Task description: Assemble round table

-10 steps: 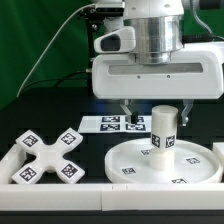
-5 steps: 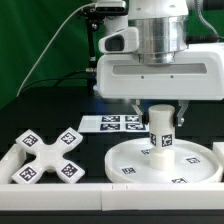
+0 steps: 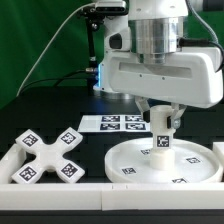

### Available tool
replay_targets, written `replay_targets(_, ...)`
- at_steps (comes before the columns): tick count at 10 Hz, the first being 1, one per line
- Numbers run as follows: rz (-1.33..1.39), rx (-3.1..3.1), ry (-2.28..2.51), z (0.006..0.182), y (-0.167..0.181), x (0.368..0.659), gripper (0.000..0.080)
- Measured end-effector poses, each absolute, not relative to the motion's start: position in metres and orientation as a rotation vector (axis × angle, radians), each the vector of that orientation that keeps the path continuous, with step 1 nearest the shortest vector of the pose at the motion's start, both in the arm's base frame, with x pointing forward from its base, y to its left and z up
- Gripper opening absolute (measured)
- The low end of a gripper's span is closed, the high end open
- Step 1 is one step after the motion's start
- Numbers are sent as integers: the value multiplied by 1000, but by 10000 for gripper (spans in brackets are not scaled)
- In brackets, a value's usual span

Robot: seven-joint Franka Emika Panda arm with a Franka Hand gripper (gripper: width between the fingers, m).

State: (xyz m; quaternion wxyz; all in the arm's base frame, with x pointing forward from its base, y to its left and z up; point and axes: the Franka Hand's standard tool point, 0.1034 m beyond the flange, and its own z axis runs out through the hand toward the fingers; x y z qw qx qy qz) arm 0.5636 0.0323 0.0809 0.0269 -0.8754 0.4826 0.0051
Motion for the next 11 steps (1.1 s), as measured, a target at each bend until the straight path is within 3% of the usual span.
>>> replay_targets(3, 28, -2182, 2051, 79, 32, 562, 402)
replay_targets(6, 29, -2094, 2122, 79, 34, 561, 403)
replay_targets(7, 23, -2149, 2067, 78, 34, 561, 595)
replay_targets(11, -7, -2644, 1399, 76, 42, 557, 648)
